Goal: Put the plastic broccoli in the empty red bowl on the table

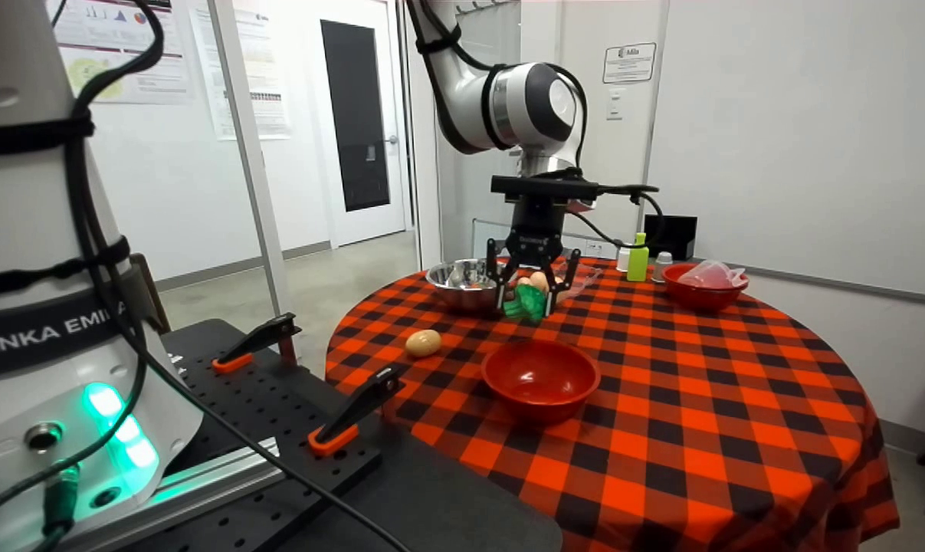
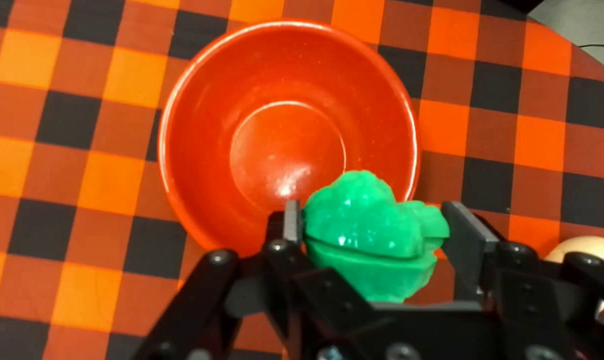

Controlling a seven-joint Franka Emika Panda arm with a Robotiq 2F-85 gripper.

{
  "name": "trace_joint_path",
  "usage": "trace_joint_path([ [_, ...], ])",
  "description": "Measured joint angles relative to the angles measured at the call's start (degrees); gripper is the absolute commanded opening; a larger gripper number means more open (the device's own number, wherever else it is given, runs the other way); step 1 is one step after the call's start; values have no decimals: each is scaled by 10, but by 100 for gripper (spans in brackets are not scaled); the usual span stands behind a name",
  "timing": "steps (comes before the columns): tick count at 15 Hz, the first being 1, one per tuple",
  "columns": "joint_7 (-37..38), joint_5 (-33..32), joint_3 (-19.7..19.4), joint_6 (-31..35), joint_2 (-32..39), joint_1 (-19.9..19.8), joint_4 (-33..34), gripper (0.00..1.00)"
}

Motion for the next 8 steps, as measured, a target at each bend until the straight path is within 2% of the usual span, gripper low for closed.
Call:
trace_joint_path([
  [4,20,63,-8,48,1,-35,-41,54],
  [7,56,105,-11,115,6,-51,-69,46],
  [8,70,116,-12,134,9,-54,-75,46],
])
